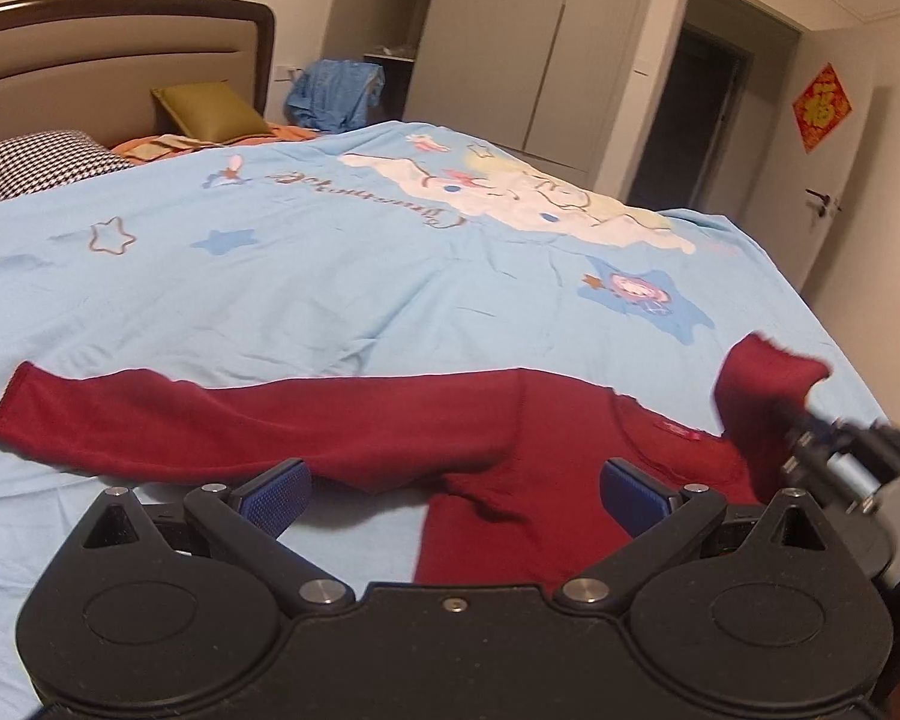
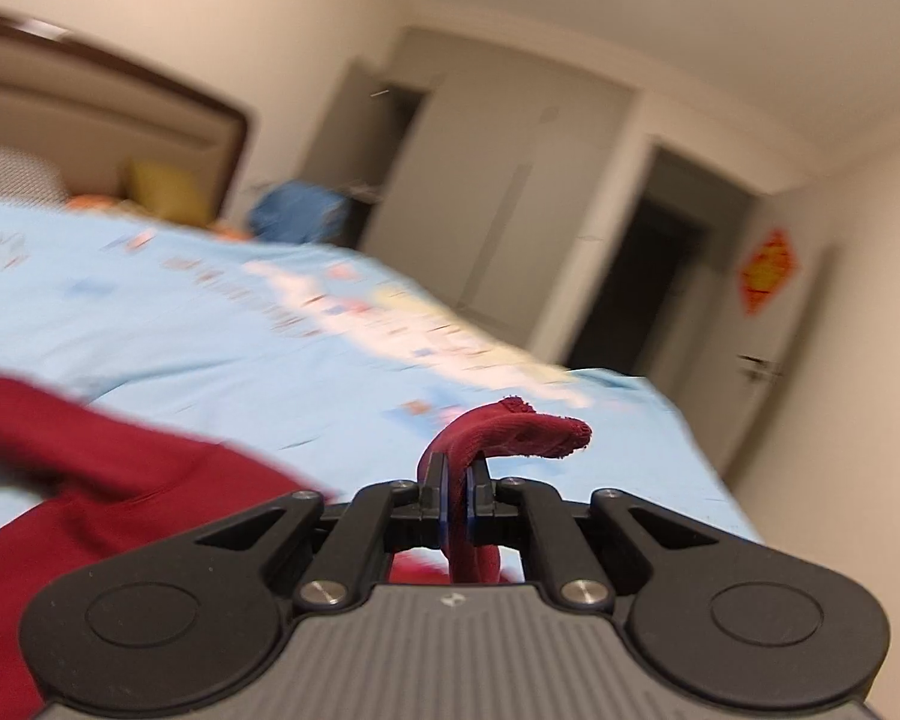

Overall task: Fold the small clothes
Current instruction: 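Carry the sleeve with the right tool across the sweater body and release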

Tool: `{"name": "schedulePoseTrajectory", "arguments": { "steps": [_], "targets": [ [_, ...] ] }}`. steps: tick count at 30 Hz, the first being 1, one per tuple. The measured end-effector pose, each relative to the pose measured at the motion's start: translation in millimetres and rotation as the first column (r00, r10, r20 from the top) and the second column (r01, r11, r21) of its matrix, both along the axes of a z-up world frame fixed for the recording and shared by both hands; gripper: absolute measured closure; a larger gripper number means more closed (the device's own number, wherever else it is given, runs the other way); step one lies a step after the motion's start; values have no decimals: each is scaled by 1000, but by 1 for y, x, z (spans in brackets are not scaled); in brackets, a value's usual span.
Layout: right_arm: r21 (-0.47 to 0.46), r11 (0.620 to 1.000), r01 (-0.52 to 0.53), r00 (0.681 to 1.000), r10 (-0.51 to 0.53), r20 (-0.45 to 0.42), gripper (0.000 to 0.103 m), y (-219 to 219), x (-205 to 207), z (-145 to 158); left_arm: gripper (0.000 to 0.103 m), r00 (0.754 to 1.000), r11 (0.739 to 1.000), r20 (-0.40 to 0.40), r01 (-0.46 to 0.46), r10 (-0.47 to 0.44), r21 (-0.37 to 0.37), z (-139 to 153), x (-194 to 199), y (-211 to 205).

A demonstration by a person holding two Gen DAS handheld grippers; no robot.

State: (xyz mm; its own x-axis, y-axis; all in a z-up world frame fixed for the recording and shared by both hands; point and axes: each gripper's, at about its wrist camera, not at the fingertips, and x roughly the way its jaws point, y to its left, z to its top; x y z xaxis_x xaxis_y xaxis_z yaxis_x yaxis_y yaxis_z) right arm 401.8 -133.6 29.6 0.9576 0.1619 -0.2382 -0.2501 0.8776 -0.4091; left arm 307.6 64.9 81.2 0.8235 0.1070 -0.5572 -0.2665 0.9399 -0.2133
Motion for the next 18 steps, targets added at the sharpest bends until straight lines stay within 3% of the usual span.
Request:
{"name": "schedulePoseTrajectory", "arguments": {
  "steps": [6,14,17,18],
  "targets": [
    [-138,982,-127,987,111,-118,97,54,-11,-44,1,1000,999,-2,-31,31,-14,-8,-5,16],
    [-313,917,-249,957,184,-223,96,82,-29,-92,1,999,998,-8,-33,33,-45,-22,-1,20],
    [-334,902,-273,949,196,-246,93,83,-32,-98,1,1000,998,-12,-23,22,-52,-28,3,17],
    [-333,901,-277,948,201,-245,84,81,-37,-102,1,1000,998,-13,-18,17,-52,-29,4,16]
  ]
}}
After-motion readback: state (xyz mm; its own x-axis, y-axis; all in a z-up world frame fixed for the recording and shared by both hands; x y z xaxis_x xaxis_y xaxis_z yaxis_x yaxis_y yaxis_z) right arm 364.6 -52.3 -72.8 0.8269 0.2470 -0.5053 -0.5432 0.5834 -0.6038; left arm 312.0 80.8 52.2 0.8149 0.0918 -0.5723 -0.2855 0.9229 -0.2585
